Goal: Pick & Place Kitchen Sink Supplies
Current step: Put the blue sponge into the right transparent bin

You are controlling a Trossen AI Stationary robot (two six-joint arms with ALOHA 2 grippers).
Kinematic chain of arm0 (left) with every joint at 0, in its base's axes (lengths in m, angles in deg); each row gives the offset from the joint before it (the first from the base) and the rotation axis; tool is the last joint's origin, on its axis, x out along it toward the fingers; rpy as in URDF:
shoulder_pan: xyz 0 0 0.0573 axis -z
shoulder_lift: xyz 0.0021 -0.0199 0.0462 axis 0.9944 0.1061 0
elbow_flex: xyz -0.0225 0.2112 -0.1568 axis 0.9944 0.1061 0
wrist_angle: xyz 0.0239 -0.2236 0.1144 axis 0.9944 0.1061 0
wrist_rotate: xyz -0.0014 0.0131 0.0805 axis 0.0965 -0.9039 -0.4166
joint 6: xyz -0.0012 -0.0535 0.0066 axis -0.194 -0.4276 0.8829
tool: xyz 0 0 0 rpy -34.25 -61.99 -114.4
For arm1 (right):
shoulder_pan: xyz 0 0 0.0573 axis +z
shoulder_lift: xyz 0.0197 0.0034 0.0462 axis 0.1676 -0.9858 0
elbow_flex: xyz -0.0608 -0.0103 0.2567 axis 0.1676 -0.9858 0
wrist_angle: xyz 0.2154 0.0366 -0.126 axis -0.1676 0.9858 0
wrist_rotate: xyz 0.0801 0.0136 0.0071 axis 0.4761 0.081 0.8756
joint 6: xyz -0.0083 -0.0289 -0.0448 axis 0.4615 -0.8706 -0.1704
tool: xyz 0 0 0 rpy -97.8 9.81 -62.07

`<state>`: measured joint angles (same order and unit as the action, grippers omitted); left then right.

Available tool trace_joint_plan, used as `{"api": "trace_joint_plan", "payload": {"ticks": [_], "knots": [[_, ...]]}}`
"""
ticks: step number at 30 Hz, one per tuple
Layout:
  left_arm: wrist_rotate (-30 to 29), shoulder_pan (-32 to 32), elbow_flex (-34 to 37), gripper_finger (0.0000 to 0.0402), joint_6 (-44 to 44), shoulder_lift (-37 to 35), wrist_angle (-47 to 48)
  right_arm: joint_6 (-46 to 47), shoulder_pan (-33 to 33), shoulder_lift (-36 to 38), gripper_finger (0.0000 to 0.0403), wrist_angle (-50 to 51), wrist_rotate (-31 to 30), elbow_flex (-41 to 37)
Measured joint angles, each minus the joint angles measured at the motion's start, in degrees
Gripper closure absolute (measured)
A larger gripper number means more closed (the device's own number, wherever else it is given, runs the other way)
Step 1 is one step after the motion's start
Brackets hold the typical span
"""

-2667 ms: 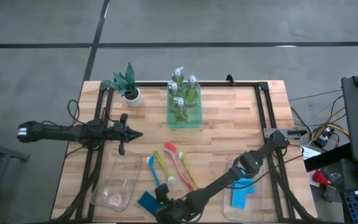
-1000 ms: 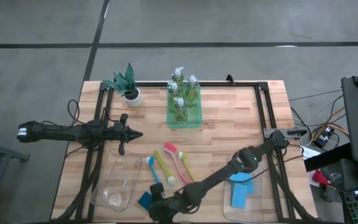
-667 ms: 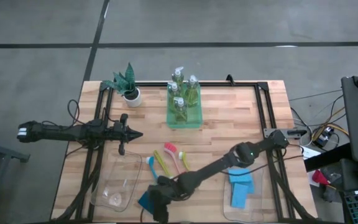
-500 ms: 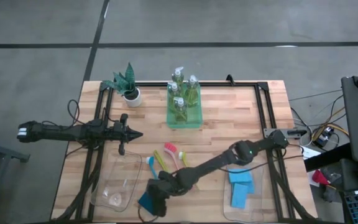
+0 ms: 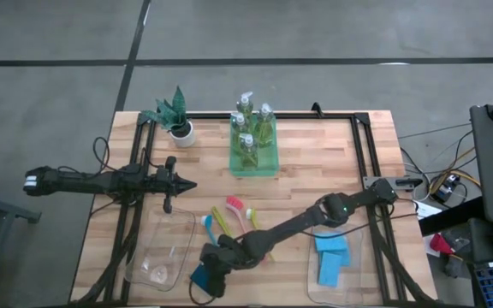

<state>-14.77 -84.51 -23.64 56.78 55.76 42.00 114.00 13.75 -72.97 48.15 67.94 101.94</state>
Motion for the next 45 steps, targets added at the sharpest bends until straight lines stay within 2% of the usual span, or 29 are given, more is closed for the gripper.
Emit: {"api": "trace_joint_plan", "payload": {"ticks": [8,30,35,41,45], "knots": [[-0.01,0.0,-0.01,0.0401,0.0,0.0,0.0,2.4,0.1,0.0,0.0193,-0.1,-0.2,-0.51],[0.0,0.0,0.0,0.0401,0.0,0.0,-0.01,4.49,1.98,0.15,0.02,-7.02,-2.14,-8.66],[-0.01,0.0,-0.01,0.0401,0.0,0.0,-0.02,3.09,2.25,0.15,0.0253,-7.3,-3.32,-8.78],[0.0,0.0,0.0,0.0401,0.0,0.0,0.0,2.62,2.43,0.15,0.0373,-7.3,-3.29,-9.27],[-0.01,0.0,0.01,0.0401,0.0,0.0,-0.02,2.01,2.45,0.15,0.0392,-6.93,-3.31,-8.92]]}}
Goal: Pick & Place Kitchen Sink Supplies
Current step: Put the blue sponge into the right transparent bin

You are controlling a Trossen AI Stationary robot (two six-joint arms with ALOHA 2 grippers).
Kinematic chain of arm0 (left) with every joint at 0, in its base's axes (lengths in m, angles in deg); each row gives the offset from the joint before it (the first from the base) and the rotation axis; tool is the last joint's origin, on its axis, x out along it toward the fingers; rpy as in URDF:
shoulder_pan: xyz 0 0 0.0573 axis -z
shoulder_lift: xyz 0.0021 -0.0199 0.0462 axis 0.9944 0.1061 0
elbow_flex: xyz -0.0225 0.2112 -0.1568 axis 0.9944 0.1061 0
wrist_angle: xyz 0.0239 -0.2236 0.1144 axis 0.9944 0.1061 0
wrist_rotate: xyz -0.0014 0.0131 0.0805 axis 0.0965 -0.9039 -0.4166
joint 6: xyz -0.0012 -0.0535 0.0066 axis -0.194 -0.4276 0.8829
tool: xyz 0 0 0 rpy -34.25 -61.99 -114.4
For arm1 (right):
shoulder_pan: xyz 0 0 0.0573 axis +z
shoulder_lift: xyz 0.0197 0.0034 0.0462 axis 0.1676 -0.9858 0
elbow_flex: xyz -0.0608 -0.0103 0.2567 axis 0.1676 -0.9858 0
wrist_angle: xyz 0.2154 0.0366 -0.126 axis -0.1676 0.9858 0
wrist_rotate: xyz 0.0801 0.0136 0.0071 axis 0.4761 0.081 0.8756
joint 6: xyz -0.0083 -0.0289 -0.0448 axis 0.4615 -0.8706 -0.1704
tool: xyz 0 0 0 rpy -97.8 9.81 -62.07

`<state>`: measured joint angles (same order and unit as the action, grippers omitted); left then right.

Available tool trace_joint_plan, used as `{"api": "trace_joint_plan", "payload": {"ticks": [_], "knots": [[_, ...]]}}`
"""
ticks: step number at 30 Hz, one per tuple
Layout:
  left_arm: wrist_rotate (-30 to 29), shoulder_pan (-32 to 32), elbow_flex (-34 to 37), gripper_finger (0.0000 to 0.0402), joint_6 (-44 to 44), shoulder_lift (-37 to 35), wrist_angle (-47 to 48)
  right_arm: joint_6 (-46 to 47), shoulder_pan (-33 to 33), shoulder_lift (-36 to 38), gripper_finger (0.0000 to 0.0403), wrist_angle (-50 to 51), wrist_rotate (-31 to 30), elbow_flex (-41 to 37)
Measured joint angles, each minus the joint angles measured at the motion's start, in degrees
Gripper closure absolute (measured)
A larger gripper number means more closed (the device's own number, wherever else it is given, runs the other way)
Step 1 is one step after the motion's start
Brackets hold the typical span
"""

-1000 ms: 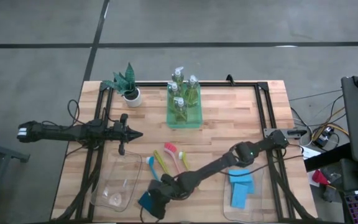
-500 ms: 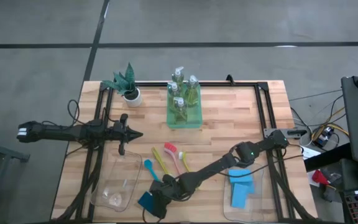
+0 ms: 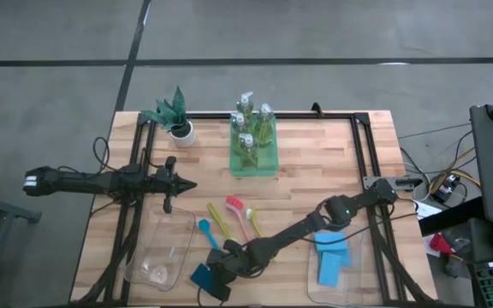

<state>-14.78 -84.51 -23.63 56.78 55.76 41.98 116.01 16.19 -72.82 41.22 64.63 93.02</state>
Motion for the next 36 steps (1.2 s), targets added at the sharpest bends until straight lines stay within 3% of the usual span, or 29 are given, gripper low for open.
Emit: {"api": "trace_joint_plan", "payload": {"ticks": [16,27,36], "knots": [[0.01,0.0,-0.02,0.0401,0.0,0.0,0.0,-3.24,1.25,0.65,0.0395,14.82,0.3,9.07],[0.02,-0.02,0.0,0.0401,0.0,0.0,0.0,-1.63,3.12,8.16,0.0395,30.12,-3.06,9.1],[0.0,0.0,0.0,0.0401,0.0,0.0,0.0,6.48,6.97,16.85,0.0395,50.43,-7.67,9.1]]}}
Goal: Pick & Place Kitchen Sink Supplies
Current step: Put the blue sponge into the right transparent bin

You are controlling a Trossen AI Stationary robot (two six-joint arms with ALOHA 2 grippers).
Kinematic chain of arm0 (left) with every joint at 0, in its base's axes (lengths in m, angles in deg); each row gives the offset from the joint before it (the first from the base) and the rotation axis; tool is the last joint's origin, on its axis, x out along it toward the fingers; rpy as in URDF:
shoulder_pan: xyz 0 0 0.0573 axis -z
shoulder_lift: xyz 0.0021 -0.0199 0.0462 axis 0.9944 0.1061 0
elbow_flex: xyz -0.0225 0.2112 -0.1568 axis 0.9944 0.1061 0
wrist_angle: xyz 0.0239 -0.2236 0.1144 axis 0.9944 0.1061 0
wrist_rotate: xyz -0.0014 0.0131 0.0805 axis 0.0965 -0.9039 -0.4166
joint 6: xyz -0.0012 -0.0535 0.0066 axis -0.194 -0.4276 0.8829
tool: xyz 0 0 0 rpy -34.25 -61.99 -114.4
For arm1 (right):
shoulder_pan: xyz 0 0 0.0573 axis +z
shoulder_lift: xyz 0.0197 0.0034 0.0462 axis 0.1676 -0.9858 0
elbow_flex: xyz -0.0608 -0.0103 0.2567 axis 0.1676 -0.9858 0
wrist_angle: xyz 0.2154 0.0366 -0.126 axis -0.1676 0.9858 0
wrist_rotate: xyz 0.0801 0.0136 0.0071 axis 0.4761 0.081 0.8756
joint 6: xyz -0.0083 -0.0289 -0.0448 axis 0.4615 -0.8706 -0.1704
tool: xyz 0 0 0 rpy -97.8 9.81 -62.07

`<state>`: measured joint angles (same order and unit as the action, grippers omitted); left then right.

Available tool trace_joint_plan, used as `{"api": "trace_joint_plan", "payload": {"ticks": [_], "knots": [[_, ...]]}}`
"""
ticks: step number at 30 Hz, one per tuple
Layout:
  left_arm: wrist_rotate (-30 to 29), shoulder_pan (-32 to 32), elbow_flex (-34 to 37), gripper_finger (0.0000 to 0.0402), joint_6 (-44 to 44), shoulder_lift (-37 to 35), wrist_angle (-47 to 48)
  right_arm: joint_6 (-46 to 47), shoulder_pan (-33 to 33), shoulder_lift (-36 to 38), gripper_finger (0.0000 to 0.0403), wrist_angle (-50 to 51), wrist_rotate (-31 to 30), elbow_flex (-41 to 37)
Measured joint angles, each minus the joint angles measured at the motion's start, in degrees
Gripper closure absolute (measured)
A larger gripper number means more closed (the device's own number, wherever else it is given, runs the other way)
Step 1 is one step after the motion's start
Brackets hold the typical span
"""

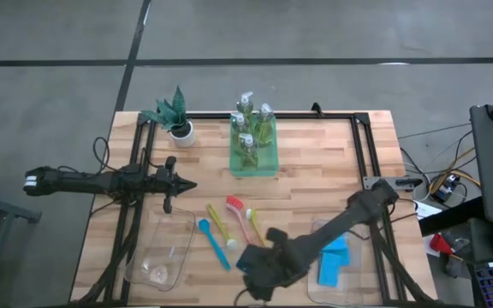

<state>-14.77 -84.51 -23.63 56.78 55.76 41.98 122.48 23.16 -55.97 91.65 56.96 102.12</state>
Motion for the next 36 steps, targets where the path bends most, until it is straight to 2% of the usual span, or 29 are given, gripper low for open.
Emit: {"api": "trace_joint_plan", "payload": {"ticks": [8,13,16,21,26,36], "knots": [[0.0,0.0,-0.02,0.0401,0.0,0.0,0.0,15.01,6.59,7.66,0.0395,13.79,-9.38,-0.02],[0.01,-0.02,-0.01,0.0401,0.0,-0.02,0.02,18.45,11.05,10.91,0.0395,13.1,-13.46,-2.08],[0.02,-0.01,-0.02,0.0401,0.0,0.02,0.04,19.79,13.27,12.4,0.0395,13.3,-13.65,-4.99],[0.02,0.0,-0.02,0.0401,0.0,0.02,0.04,13.72,15.51,14.43,0.0395,13.13,-10.1,-11.57],[0.0,0.0,0.0,0.0401,0.0,0.02,0.03,12.31,15.83,18.17,0.0395,13.28,-2.44,-20.28],[0.01,0.0,-0.01,0.0401,0.0,0.0,-0.02,25.59,17.65,29.59,0.0395,12.5,2.44,-41.44]]}}
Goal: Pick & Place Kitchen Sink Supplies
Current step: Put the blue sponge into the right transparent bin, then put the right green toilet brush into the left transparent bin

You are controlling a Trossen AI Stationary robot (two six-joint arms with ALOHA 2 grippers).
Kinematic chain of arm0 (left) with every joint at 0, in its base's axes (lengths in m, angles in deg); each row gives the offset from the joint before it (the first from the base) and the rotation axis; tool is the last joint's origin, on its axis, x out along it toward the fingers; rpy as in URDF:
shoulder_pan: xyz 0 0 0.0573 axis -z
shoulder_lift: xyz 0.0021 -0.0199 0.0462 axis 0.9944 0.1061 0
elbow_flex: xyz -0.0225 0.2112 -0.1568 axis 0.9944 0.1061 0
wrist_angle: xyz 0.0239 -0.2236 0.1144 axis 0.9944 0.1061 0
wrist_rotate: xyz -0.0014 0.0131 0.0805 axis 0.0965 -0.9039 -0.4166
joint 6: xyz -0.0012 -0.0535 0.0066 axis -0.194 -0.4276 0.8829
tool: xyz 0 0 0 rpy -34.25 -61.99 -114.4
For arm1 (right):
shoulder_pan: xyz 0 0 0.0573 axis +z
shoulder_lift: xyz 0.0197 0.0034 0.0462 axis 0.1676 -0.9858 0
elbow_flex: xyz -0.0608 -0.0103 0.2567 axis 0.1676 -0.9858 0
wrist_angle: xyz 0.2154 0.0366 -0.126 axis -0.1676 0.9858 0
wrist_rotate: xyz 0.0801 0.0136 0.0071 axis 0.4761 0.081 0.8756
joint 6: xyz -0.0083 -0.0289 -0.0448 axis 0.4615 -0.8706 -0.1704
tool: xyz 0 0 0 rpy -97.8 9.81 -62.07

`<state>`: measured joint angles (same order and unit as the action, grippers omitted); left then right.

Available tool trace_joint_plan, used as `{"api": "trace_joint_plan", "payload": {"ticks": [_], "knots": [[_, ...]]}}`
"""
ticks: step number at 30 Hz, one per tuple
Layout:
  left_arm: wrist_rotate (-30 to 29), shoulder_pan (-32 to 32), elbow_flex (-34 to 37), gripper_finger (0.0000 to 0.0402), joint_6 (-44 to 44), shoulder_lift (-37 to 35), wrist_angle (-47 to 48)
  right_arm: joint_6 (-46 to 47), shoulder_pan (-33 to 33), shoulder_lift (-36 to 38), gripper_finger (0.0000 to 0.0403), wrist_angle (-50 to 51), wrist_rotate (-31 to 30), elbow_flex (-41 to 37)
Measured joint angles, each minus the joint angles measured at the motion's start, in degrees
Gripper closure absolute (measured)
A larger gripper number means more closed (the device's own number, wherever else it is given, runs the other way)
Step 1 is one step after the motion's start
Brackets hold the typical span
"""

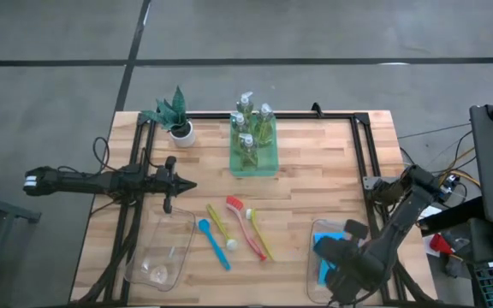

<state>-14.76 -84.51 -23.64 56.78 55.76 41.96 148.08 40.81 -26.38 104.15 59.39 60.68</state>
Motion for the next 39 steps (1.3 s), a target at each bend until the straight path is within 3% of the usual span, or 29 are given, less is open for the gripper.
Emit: {"api": "trace_joint_plan", "payload": {"ticks": [9,16,28,30,33,36,39], "knots": [[-0.01,0.0,0.0,0.0401,0.0,0.02,0.02,4.73,0.4,6.33,0.0395,-11.47,2.06,-16.32],[0.0,0.0,0.01,0.0401,0.0,0.0,0.04,6.47,-0.23,7.46,0.039,-16.63,6.05,-23.19],[-0.01,0.0,0.01,0.0401,0.0,0.0,0.04,8.13,-0.86,10.07,0.0276,-13.68,2.06,-19.72],[0.0,0.0,-0.01,0.0401,0.0,0.0,0.04,7.87,-1.39,10.64,0.0261,-13.47,-0.16,-18.09],[-0.01,-0.01,0.0,0.0401,0.0,0.0,0.03,3.65,-1.98,11.31,0.025,-14.14,-9.87,-14.99],[0.0,-0.02,-0.01,0.0401,0.0,0.0,0.04,-4.63,-2.5,11.54,0.025,-17.95,-21.71,-12.47],[0.0,0.0,0.01,0.0401,0.0,0.0,0.04,-16.02,-4.57,11.72,0.0264,-22.65,-26.29,-10.95]]}}
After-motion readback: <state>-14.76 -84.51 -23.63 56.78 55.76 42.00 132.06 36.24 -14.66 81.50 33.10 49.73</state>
